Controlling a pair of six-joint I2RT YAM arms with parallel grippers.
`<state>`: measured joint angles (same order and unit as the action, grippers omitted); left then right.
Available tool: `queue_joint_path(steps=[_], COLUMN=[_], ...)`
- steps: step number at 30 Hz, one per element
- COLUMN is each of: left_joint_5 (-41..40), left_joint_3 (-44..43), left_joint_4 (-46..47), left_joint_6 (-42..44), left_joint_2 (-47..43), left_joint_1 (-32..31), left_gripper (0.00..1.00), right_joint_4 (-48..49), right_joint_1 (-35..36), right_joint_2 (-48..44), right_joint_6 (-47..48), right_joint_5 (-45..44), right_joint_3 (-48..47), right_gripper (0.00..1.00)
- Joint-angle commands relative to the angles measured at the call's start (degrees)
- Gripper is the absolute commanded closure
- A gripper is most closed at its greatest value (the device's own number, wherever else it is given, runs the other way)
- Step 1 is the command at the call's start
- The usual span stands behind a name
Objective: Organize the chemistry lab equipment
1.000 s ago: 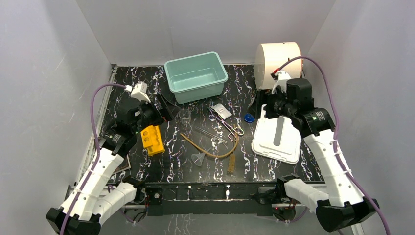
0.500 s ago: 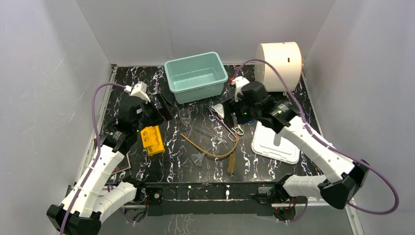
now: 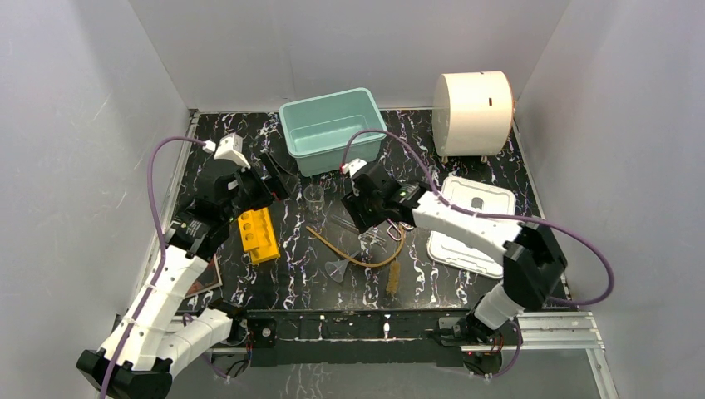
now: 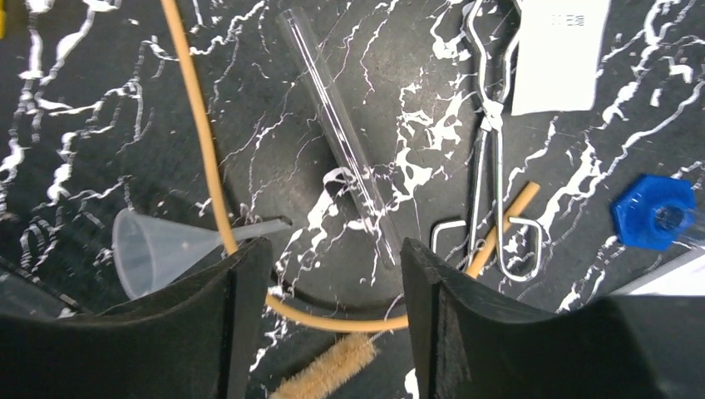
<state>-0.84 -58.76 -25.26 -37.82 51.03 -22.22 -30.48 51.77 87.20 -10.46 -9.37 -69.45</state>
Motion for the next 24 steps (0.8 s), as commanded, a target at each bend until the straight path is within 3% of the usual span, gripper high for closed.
queue_joint_path(steps=[1,16,24], left_joint_5=[-1.6,-1.7,-2.7], left_joint_3=[-1.7,-1.9,-2.1], left_joint_4=[-1.3,-1.1,-2.3], left_joint_6=[1.2,1.4,0.2], left_joint_2=[-0.3,0.0,0.0], left_joint_1=[0.4,0.4,0.4], left_gripper=[0.02,0.02,0.02], right_joint_4=[4.4,9.3,9.1], right_joint_1=[0.0,-0.2,-1.1], right_joint_2=[4.9,16.6,20.0], right_joint_6=[2.5,6.5,12.0], right_joint_5=[-1.2,-1.0,4.2], right_joint_3=[-0.9,-0.3,0.5], right_gripper=[0.35,0.37,0.57])
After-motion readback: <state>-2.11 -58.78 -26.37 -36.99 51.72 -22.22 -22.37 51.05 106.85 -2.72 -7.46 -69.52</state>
